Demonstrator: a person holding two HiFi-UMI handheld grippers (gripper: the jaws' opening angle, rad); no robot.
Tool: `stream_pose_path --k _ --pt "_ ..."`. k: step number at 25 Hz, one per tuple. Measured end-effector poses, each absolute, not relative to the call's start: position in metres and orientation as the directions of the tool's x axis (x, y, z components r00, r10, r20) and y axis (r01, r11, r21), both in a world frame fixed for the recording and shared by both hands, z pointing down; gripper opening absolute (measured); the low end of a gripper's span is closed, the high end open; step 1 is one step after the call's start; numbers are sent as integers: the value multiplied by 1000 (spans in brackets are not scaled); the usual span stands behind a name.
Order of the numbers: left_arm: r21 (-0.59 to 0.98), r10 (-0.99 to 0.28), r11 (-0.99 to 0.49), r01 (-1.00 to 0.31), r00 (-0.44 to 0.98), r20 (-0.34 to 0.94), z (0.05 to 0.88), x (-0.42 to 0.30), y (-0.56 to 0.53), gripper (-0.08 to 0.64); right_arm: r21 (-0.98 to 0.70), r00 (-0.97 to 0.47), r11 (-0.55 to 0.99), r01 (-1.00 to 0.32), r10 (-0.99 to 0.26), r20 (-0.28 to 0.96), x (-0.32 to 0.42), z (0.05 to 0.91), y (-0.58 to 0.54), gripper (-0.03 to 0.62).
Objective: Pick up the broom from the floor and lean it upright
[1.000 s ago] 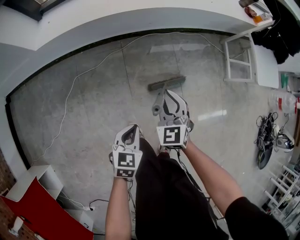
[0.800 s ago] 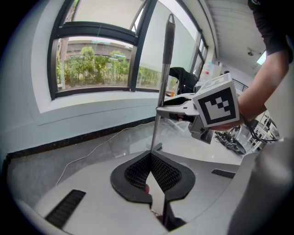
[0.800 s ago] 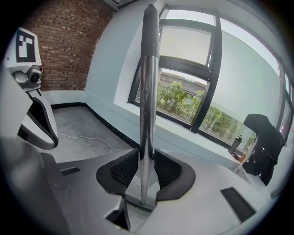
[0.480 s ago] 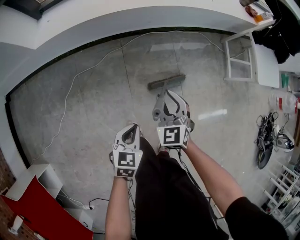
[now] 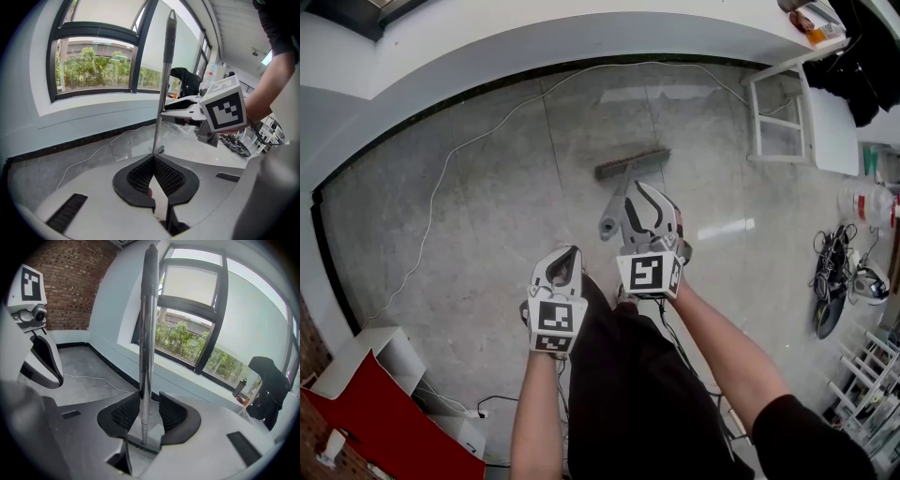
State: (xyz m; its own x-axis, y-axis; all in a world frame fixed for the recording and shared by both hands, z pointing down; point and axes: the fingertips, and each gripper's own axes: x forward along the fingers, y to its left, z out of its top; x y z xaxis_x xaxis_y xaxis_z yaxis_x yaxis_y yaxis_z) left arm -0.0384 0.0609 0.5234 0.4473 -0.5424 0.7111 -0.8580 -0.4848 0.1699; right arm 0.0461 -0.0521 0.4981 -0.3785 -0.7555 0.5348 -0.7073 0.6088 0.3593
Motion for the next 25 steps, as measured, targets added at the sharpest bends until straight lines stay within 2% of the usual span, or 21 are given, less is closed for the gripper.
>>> stream_pose_path --k 10,15,25 --pt "161 -537 -500 -851 450 714 507 -27 68 6 340 -358 599 -725 -749 557 66 492 -36 115" --pt "151 -529 -518 -842 454 717 496 -19 74 6 319 -353 589 -743 -749 561 79 485 -33 17" --pt "168 -518 -536 -827 480 708 440 11 91 6 238 -428 645 -726 -695 578 92 426 -2 8"
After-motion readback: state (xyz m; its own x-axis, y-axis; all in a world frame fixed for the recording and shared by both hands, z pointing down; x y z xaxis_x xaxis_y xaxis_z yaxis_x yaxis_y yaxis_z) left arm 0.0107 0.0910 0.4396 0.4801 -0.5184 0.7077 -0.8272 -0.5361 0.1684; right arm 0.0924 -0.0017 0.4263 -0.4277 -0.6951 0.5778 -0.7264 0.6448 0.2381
